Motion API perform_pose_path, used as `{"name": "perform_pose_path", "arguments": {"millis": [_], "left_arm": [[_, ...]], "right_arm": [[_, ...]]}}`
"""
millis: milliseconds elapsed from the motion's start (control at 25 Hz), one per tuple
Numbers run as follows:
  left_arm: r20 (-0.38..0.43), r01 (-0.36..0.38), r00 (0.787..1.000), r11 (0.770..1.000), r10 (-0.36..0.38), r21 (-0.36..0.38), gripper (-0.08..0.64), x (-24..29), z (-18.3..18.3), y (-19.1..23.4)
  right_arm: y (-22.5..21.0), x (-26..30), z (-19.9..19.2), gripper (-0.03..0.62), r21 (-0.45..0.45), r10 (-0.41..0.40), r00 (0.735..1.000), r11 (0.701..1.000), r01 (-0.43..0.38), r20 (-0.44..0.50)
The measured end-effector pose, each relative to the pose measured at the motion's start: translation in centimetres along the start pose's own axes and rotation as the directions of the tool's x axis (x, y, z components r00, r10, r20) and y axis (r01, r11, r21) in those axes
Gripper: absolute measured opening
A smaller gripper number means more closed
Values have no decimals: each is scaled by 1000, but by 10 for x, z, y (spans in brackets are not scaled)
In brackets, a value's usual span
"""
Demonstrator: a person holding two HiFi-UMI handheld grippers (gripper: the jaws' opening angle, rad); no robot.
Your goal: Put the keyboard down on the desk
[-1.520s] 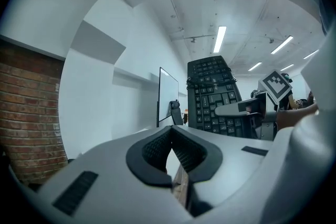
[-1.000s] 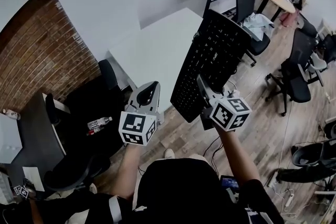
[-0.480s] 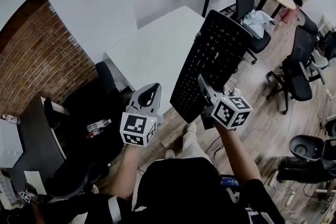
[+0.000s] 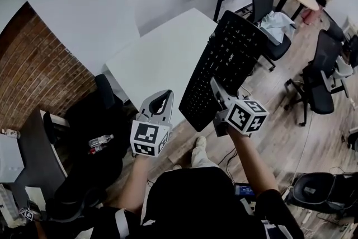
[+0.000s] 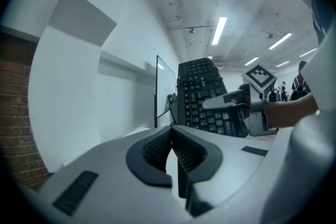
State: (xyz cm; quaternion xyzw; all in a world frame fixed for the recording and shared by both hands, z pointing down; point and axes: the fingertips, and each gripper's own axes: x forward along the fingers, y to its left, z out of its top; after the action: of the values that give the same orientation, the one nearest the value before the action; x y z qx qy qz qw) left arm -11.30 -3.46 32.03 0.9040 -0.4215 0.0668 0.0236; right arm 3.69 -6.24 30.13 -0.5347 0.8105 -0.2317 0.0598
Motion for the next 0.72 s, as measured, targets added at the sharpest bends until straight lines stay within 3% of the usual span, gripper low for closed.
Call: {"name": "perform_pose_path", "arguments": {"millis": [240, 720], "left_arm": [[4, -25, 1000, 1000, 25, 16, 12, 33, -14, -2], [-28, -82, 996, 996, 83, 17, 12, 128, 7, 8]], "right_arm": [[-32, 16, -1, 97, 7, 37, 999, 999, -37, 12], [-105, 81, 42, 97, 48, 99, 993, 994, -96, -59]]}}
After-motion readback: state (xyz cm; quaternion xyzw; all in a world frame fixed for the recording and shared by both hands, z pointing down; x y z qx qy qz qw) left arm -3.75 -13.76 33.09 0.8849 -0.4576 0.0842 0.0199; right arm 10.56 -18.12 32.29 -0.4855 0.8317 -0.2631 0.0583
